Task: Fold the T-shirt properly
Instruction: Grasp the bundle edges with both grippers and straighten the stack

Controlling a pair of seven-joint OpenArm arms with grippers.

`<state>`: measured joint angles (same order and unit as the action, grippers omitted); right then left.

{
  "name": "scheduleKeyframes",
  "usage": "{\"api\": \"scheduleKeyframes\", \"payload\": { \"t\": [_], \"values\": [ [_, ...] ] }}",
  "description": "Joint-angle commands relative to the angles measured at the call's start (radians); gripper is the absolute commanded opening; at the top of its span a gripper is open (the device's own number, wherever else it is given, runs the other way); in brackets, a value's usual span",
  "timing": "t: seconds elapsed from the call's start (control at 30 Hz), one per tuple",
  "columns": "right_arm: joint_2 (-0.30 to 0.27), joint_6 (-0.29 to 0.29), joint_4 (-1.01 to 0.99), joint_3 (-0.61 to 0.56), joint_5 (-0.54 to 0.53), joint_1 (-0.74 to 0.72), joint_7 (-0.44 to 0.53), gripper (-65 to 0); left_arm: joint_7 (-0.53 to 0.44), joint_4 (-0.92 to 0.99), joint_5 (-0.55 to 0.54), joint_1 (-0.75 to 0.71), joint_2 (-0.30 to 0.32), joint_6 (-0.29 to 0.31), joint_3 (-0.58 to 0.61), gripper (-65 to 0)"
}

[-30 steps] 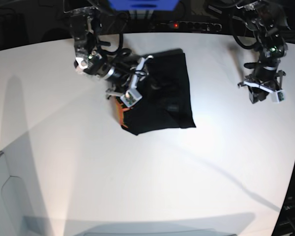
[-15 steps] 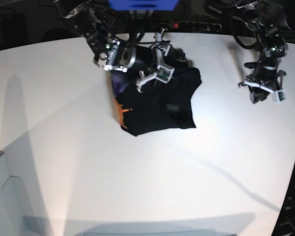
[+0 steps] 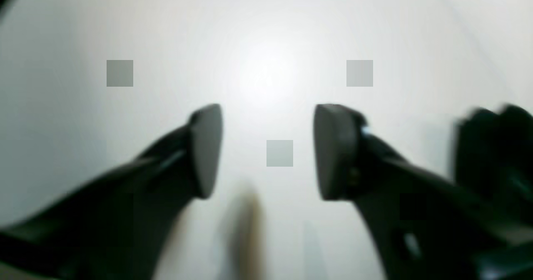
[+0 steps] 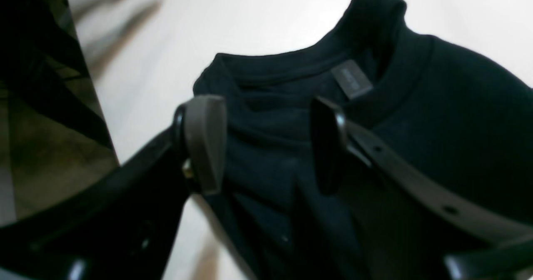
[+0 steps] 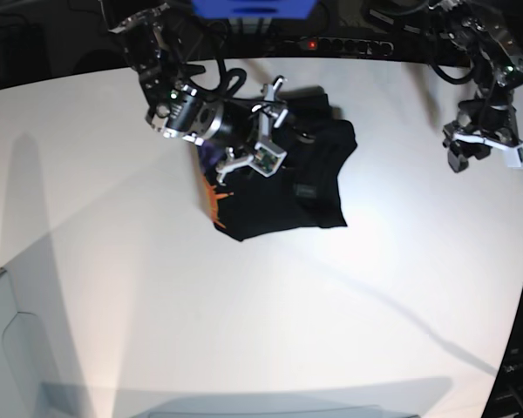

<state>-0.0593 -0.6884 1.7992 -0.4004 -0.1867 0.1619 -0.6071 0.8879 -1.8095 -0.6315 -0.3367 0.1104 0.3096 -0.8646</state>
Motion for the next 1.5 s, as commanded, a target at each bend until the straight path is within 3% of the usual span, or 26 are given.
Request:
{"api": "scheduleKeyframes", "payload": {
  "t": [0.0, 0.1, 0.23, 0.43, 0.57, 0.67, 0.97, 1.23, 1.47],
  "values": [
    [-0.009, -0.01, 0.024, 0.019, -0.014, -0.011, 0.026, -31.9, -0.008, -0.048, -0.044, -0.023, -0.004, 0.009, -0.003, -24.0],
    [-0.017, -0.01, 0.044, 0.085, -0.018, -0.009, 0.026, -32.0, -0.005, -0.132, -0.143, -0.075, -0.09, 0.009, 0.008, -19.0],
    [-0.014, -0.01, 0.064, 0.194, -0.018, -0.011, 0.026, -32.0, -0.003, -0.151, -0.176, -0.104, -0.17, 0.009, 0.068, -18.8],
    [-0.015, -0.01, 0.064, 0.321, -0.014, -0.012, 0.026, -32.0, -0.013, -0.083, -0.179, -0.123, -0.176, 0.009, 0.236, -18.8],
    [-0.02, -0.01, 0.063, 0.344, -0.014, -0.009, 0.025, -32.0, -0.013, -0.066, -0.178, -0.126, -0.176, 0.009, 0.315, -19.5],
    [-0.021, -0.01, 0.063, 0.355, -0.012, -0.002, 0.025, -32.0, -0.013, -0.06, -0.176, -0.126, -0.176, 0.009, 0.353, -28.3],
    [-0.02, -0.01, 0.063, 0.36, -0.012, -0.002, 0.017, -32.0, -0.005, -0.062, -0.187, -0.149, -0.176, 0.009, 0.358, -65.0],
    [-0.017, -0.01, 0.003, 0.357, -0.012, -0.012, 0.025, -32.0, -0.013, -0.152, -0.291, -0.252, -0.185, 0.009, 0.358, -65.0],
    [-0.014, -0.01, -0.002, 0.355, -0.012, -0.029, 0.026, -32.0, -0.013, -0.108, -0.29, -0.269, -0.191, 0.01, 0.358, -65.0]
  ]
}}
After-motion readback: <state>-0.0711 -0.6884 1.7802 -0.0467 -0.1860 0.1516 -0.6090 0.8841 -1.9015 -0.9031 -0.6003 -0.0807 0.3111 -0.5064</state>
